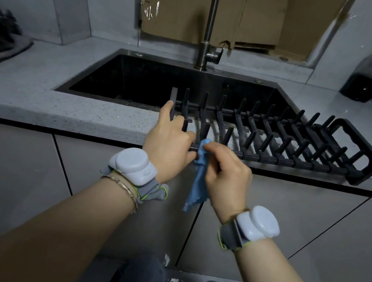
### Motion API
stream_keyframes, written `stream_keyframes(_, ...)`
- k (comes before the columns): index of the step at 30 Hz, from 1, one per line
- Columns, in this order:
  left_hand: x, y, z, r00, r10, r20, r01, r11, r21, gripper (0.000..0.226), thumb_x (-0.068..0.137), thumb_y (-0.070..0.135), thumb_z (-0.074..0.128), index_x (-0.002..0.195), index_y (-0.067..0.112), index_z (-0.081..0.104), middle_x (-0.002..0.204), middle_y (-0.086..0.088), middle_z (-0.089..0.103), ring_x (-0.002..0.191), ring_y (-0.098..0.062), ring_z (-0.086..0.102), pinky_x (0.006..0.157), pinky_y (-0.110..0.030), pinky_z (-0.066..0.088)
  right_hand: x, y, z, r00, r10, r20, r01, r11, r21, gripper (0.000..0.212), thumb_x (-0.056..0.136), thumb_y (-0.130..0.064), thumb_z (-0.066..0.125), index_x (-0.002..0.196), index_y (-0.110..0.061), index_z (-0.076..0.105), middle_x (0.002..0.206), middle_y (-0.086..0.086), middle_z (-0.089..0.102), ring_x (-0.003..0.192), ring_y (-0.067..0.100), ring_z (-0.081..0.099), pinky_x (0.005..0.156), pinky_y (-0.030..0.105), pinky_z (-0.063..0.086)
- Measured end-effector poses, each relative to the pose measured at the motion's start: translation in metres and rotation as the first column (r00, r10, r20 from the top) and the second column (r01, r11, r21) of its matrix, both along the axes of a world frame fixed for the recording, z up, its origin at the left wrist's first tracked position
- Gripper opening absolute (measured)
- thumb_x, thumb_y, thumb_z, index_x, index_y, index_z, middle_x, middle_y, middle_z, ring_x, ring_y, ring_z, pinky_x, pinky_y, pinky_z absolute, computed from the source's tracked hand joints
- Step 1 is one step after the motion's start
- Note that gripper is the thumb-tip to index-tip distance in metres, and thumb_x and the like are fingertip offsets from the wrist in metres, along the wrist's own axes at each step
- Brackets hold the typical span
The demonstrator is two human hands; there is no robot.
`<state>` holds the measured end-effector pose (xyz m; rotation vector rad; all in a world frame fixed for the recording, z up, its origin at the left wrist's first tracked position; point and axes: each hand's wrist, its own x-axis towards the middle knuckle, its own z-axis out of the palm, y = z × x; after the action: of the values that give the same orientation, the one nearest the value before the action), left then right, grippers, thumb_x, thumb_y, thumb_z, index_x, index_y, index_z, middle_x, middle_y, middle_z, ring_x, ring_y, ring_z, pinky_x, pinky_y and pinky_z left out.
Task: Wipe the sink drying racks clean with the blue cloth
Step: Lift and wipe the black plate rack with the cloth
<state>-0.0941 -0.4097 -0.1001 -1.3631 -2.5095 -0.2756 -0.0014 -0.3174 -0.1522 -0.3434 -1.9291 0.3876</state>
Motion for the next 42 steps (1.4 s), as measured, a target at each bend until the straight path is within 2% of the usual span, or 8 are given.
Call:
stream_keyframes(3, 0.0, 0.001, 0.003, 1.0, -0.008, -0.011, 0.008, 1.0, -0.026, 0.045, 0.092, 0.048, 0.049, 0.122, 0.017, 0.06, 0.13, -0.011, 0.045, 0.142, -0.038, 0.001, 0.107, -0.035, 0.026, 0.011, 0.012, -0.003, 0.999, -0.042, -0.013, 0.043, 0.998, 0.042, 0.025, 0.077, -0.008, 0.05, 0.087, -0.008, 0.073, 0.088, 0.004, 0.073, 0.077, 0.02, 0.068, 0.067, 0.033, 0.051)
stream_keyframes(8, 0.001, 0.002, 0.004, 0.999, 0.013, 0.031, -0.013, 1.0, 0.009, 0.038, 0.092, 0.042, 0.05, 0.117, 0.016, 0.063, 0.129, -0.011, 0.045, 0.143, -0.036, 0.002, 0.097, -0.035, 0.037, -0.003, -0.007, 0.004, 1.0, -0.013, 0.014, 0.012, 0.998, 0.063, 0.023, 0.079, -0.013, 0.05, 0.084, -0.009, 0.072, 0.087, 0.003, 0.073, 0.076, 0.018, 0.067, 0.064, 0.028, 0.049)
stream_keyframes(16, 0.005, 0.002, 0.005, 1.0, 0.018, 0.023, -0.018, 1.0, -0.02, 0.044, 0.092, 0.048, 0.05, 0.121, 0.017, 0.06, 0.131, -0.01, 0.044, 0.143, -0.035, 0.0, 0.098, -0.035, 0.039, 0.009, 0.007, 0.007, 0.993, -0.1, 0.062, 0.092, 0.987, 0.13, 0.02, 0.078, -0.013, 0.05, 0.081, -0.012, 0.07, 0.078, 0.0, 0.07, 0.064, 0.022, 0.065, 0.052, 0.03, 0.048)
stream_keyframes(23, 0.004, 0.001, 0.008, 1.0, 0.013, 0.006, -0.012, 0.998, -0.057, 0.046, 0.092, 0.051, 0.047, 0.123, 0.018, 0.058, 0.131, -0.01, 0.044, 0.143, -0.036, 0.0, 0.097, -0.035, 0.041, 0.025, 0.006, 0.005, 0.977, -0.128, 0.171, 0.1, 0.982, 0.161, 0.028, 0.079, -0.016, 0.04, 0.099, -0.014, 0.06, 0.101, 0.001, 0.066, 0.075, 0.022, 0.062, 0.053, 0.028, 0.049)
stream_keyframes(26, 0.004, 0.001, 0.009, 1.0, 0.004, 0.005, -0.004, 0.998, -0.06, 0.048, 0.092, 0.053, 0.047, 0.123, 0.018, 0.058, 0.13, -0.01, 0.045, 0.142, -0.036, 0.0, 0.099, -0.037, 0.04, 0.024, 0.004, 0.01, 0.964, -0.14, 0.227, 0.102, 0.98, 0.171, 0.027, 0.078, -0.017, 0.038, 0.101, -0.018, 0.05, 0.102, 0.003, 0.063, 0.069, 0.027, 0.06, 0.049, 0.03, 0.046)
stream_keyframes(29, 0.003, 0.0, 0.009, 1.0, -0.005, -0.002, 0.004, 0.998, -0.061, 0.048, 0.092, 0.054, 0.045, 0.122, 0.019, 0.059, 0.128, -0.01, 0.047, 0.142, -0.036, 0.001, 0.098, -0.037, 0.041, 0.017, 0.007, 0.012, 0.957, -0.156, 0.245, 0.12, 0.981, 0.155, 0.027, 0.075, -0.013, 0.043, 0.098, -0.011, 0.057, 0.101, 0.008, 0.062, 0.063, 0.033, 0.06, 0.045, 0.032, 0.048)
stream_keyframes(36, 0.003, -0.001, 0.01, 1.0, -0.001, 0.004, 0.001, 0.998, -0.064, 0.046, 0.092, 0.051, 0.045, 0.12, 0.018, 0.06, 0.125, -0.009, 0.049, 0.142, -0.035, 0.002, 0.09, -0.035, 0.044, 0.027, 0.014, 0.013, 0.957, -0.209, 0.199, 0.203, 0.978, 0.049, 0.023, 0.075, -0.011, 0.046, 0.091, -0.01, 0.062, 0.092, 0.006, 0.066, 0.062, 0.033, 0.061, 0.051, 0.034, 0.049)
stream_keyframes(42, 0.006, 0.0, 0.01, 1.0, 0.019, -0.008, -0.02, 0.997, -0.068, 0.044, 0.093, 0.049, 0.044, 0.121, 0.019, 0.059, 0.127, -0.008, 0.048, 0.143, -0.035, 0.002, 0.091, -0.034, 0.043, 0.019, 0.001, 0.009, 0.985, -0.045, 0.164, 0.025, 0.992, 0.124, 0.029, 0.078, -0.013, 0.044, 0.093, -0.009, 0.069, 0.095, 0.002, 0.07, 0.081, 0.018, 0.063, 0.067, 0.028, 0.048)
